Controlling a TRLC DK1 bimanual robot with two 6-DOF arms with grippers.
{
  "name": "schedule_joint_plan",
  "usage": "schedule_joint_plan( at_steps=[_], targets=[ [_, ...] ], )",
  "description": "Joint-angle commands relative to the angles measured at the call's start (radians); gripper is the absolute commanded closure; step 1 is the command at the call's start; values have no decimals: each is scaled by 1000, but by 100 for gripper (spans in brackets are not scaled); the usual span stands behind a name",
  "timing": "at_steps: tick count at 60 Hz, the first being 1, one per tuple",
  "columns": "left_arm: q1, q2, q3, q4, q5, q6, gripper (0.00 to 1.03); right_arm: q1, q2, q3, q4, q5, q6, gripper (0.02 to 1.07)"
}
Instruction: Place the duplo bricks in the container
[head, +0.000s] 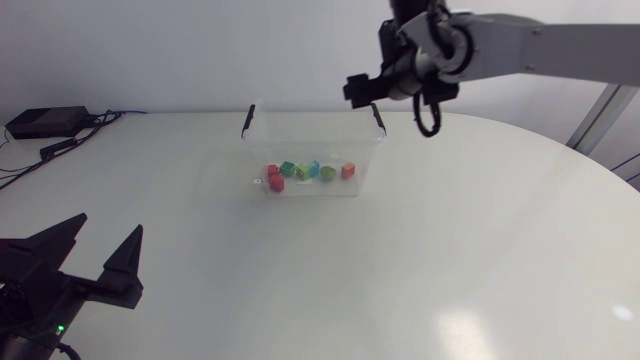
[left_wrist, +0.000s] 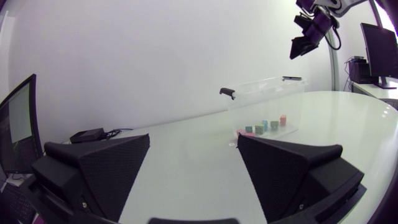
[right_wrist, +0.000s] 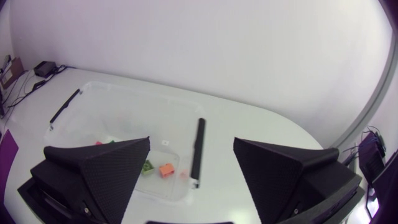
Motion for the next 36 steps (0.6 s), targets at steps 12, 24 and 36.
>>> schedule_joint_plan(
  at_steps=[12, 24, 36],
  targets=[
    [1, -14, -18, 5, -1, 12, 5, -78, -248, -6, -112, 98, 13, 7],
    [-1, -14, -18, 5, -1, 12, 5, -70, -458, -171, -120, 184, 50, 7],
    [-1, -12, -18, 5, -1, 12, 5, -116, -639, -283, -153, 240, 53, 7]
  ],
)
